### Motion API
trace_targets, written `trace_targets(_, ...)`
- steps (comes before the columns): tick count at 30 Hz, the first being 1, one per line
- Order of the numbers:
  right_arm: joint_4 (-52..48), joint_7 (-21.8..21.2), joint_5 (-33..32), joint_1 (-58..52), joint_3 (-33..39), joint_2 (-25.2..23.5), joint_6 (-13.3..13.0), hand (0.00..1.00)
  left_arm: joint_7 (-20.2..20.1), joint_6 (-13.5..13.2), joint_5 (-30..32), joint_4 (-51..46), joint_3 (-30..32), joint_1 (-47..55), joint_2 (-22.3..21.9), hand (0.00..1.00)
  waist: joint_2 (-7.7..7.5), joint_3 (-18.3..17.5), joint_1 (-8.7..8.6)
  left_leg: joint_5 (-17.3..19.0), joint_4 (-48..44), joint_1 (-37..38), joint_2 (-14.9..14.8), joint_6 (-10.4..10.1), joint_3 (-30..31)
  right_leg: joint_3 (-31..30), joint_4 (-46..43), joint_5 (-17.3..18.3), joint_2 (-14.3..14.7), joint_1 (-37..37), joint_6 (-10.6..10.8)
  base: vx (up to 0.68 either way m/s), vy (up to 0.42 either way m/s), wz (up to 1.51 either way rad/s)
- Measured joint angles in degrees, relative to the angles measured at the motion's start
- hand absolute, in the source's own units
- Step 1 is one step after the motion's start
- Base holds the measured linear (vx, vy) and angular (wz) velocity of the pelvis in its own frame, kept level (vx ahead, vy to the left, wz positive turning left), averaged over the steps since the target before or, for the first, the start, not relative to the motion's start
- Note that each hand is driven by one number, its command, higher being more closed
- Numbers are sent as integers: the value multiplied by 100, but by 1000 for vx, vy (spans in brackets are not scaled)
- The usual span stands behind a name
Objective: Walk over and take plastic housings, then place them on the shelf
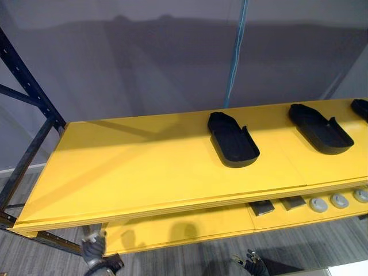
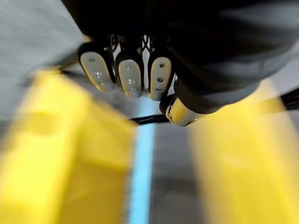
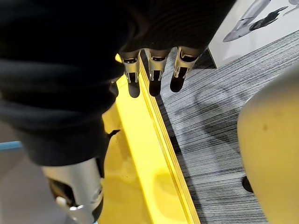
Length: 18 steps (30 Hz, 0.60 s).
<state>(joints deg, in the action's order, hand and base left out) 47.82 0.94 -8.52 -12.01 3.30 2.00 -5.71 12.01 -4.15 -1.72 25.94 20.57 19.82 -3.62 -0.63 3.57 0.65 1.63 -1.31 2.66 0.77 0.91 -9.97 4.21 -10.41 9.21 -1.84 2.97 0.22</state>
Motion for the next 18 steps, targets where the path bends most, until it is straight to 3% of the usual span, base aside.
trace_targets(5,1,3,10,-20,80,-12,0,0,-290,90,231,1061,-156,-40,5,0,12,-20,1,43,8,-1,-20,-63,-89,-54,-3,3,13,-18,4,-3,7,-5)
trace_targets(12,12,80,18,0,319,-75,0,0,-346,77,484,1642,-293,-437,157,0,51,-50,-30,73,28,-28,-84,-109,-257,-215,-15,3,74,-137,3,-1,-1,-14)
trace_targets(18,75,175,109,54,463,-87,1,0,-372,43,755,1866,-854,-676,168,0,73,-63,-69,57,146,65,-100,-101,-433,-432,41,1,127,-190,1,50,13,-18)
